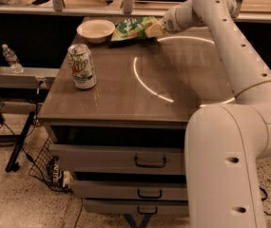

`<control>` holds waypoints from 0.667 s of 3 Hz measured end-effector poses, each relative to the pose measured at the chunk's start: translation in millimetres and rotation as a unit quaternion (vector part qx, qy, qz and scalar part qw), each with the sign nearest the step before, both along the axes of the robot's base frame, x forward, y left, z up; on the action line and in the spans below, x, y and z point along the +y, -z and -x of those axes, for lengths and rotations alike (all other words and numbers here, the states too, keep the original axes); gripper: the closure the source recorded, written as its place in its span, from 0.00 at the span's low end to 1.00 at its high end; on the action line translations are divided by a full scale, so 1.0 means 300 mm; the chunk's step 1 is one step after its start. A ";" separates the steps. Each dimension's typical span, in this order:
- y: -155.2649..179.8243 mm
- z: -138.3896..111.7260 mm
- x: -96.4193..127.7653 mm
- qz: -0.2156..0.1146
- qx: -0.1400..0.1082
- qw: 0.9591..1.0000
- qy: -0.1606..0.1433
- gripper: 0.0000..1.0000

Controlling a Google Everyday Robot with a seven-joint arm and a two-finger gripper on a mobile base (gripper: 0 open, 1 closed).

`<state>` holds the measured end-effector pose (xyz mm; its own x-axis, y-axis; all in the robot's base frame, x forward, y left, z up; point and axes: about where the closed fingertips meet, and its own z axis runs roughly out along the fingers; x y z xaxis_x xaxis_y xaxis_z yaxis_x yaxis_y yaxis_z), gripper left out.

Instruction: Move green rice chip bag near paper bowl

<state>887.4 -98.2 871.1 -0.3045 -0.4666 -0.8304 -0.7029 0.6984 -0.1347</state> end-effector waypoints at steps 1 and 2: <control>0.001 0.010 0.018 0.004 0.006 1.000 -0.008 0.00; -0.033 0.029 0.011 0.000 0.008 1.000 -0.011 0.00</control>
Offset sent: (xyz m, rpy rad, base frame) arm -0.0148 -0.0120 0.0393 0.0192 0.0110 0.0179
